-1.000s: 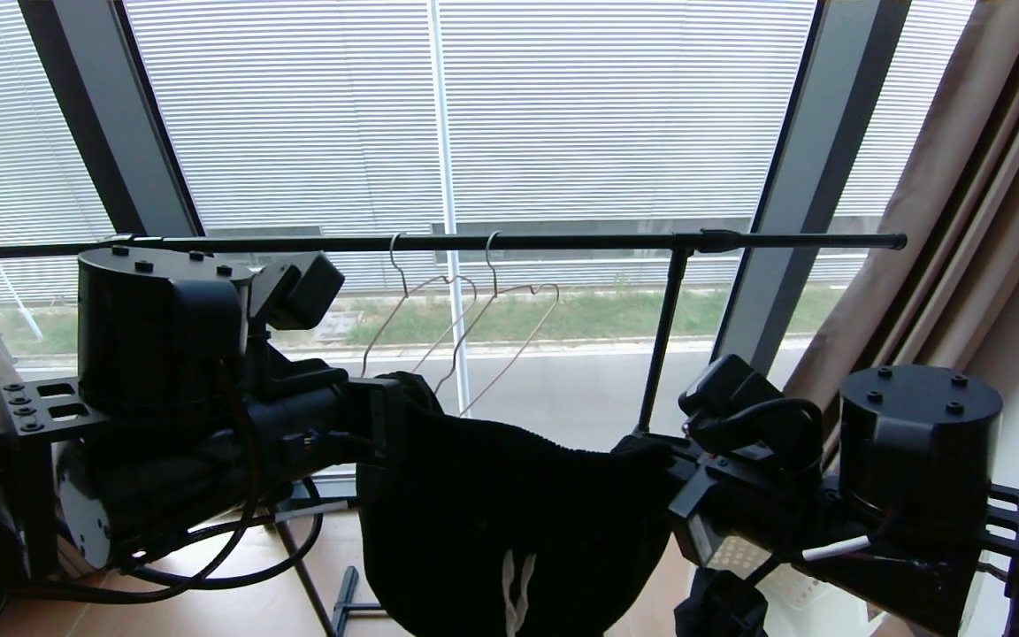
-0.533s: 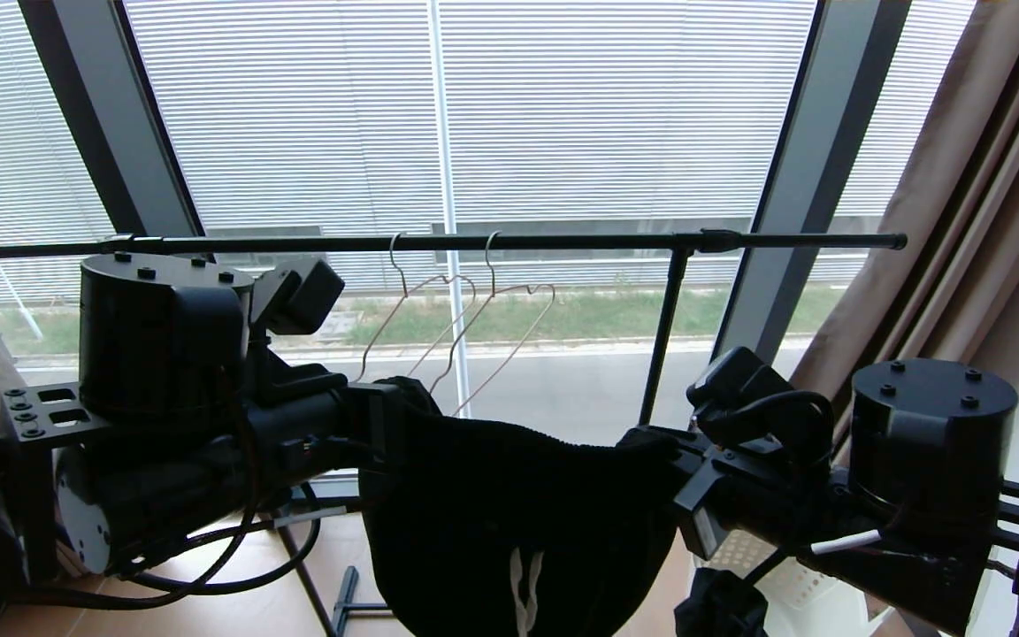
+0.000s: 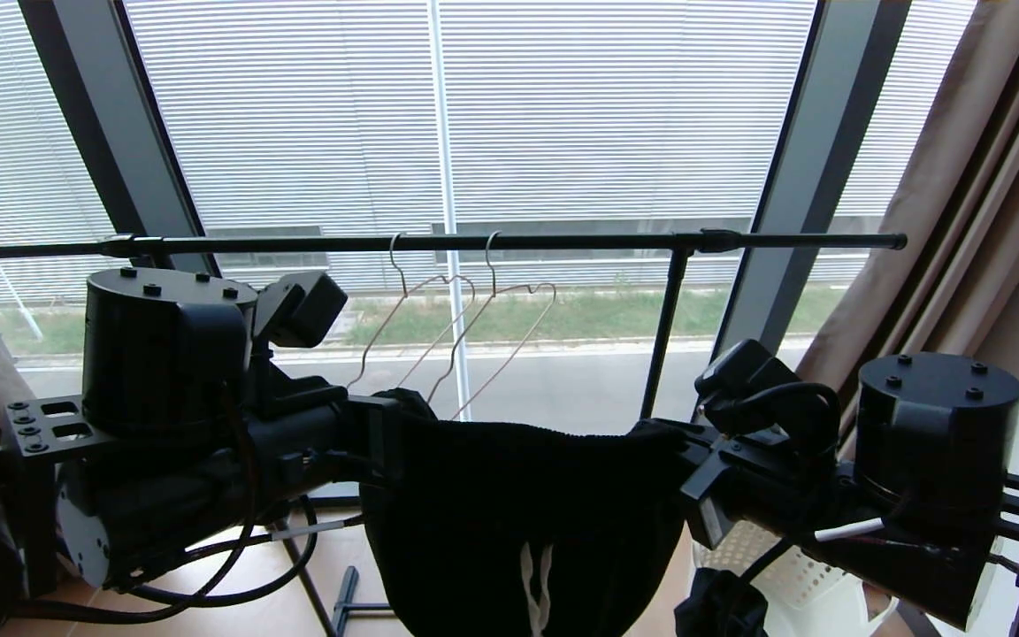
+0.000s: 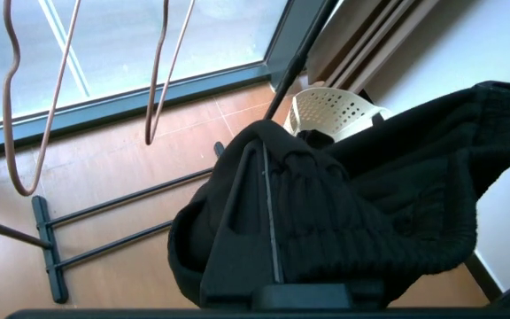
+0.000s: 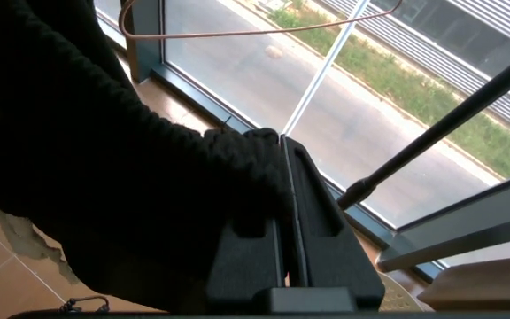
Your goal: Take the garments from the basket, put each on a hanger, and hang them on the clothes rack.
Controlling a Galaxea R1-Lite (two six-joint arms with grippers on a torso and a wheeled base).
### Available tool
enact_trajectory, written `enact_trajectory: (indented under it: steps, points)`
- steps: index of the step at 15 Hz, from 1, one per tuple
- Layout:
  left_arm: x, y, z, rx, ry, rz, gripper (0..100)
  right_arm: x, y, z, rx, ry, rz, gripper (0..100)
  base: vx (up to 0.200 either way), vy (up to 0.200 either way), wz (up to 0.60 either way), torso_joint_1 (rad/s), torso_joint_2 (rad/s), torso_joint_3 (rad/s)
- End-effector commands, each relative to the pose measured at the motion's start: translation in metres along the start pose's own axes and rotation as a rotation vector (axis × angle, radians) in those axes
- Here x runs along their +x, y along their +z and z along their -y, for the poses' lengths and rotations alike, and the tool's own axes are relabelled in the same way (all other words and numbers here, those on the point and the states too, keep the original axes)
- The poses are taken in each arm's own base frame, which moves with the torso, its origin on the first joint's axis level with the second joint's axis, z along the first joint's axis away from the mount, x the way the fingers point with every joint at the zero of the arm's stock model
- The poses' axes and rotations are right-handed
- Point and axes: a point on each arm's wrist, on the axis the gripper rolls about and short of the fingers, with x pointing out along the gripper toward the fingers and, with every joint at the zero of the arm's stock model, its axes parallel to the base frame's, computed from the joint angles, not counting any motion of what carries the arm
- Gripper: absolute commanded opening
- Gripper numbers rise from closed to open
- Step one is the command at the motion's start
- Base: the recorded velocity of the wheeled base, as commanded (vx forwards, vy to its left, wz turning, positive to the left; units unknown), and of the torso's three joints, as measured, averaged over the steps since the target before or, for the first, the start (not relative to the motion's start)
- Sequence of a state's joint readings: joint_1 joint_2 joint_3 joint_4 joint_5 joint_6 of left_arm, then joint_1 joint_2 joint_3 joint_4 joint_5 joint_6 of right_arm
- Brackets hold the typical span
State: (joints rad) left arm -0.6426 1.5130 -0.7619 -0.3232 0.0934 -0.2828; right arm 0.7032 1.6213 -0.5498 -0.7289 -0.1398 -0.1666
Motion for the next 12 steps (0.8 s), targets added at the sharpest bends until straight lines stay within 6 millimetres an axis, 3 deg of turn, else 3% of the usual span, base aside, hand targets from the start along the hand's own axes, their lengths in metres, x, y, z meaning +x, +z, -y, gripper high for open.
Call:
enact_trajectory:
  steps: [1,9,10,12]
  points:
    - [0.0,-0.001,-0.001,0.008,0.002,-0.003,0,0.0,0.0,0.0,0.001,-0.002,-0.001,0,0.0,0.0,0.0,0.0,0.0,0.0]
    - [0.009,0.02,0.012,0.006,-0.044,0.104,0,0.0,-0.01,-0.002,-0.004,0.002,-0.033,0,0.0,0.0,0.0,0.0,0.0,0.0]
    - [0.012,0.024,0.013,0.004,-0.04,0.118,0,0.0,-0.011,-0.002,-0.004,0.005,-0.033,100,0.0,0.0,0.0,0.0,0.0,0.0]
    - [0.018,0.032,0.016,0.001,-0.009,0.142,0,-0.005,-0.02,-0.005,-0.035,0.087,-0.016,100,0.0,0.0,0.0,0.0,0.0,0.0]
